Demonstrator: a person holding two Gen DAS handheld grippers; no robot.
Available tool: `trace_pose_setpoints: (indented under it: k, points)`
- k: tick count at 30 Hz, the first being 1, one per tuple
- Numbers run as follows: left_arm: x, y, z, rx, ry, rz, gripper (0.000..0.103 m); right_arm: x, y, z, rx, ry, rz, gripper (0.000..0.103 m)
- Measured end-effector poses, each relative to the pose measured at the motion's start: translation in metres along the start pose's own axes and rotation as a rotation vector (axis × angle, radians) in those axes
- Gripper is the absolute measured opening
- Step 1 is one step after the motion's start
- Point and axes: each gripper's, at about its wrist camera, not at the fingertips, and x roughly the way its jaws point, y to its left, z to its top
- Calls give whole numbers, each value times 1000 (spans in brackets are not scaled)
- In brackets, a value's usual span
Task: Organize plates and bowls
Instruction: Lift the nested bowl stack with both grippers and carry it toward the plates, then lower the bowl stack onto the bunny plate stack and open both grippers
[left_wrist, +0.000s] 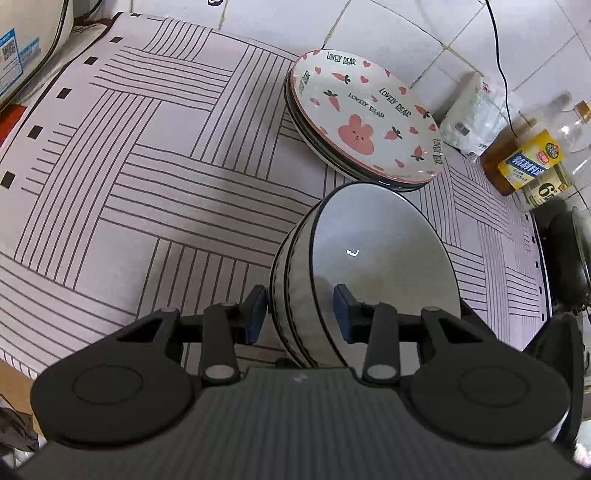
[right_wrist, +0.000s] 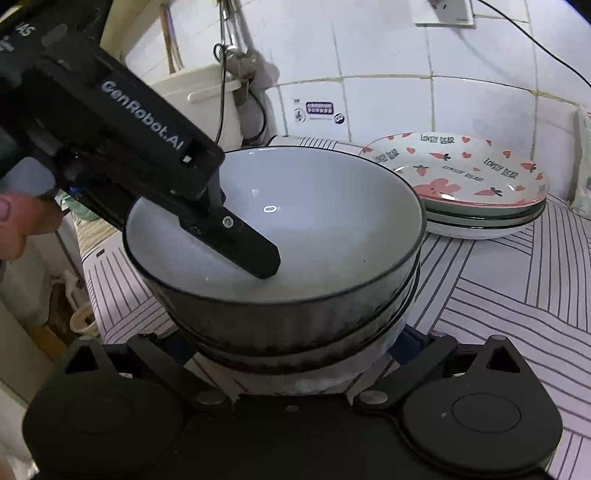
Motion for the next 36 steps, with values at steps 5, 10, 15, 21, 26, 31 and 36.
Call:
trace_pose_setpoints:
  k: [5, 10, 15, 21, 26, 31, 36]
  points:
    - [-10, -8, -1, 22, -10, 20, 38, -5, 2, 2, -35, 15, 16, 102]
    - [-20, -8, 14, 24, -20, -23, 38, -13, 2, 7, -74, -20, -9, 102]
    - [-38, -21, 40, 45, -53, -40, 38, -26, -6, 31, -75, -81, -16, 102]
    - [-49, -43, 86, 111, -76, -50, 38, -36, -22, 68, -99, -135, -40, 102]
    - [-36, -60, 118, 162, -86, -54, 38, -34, -43, 93, -84, -167, -85, 102]
    - [-10, -71, 143, 204, -51, -52, 39, -23, -65, 104, -78, -163, -128, 102]
    - [18, -72, 159, 208, 2, -48, 39, -7, -83, 103, -57, -131, -151, 102]
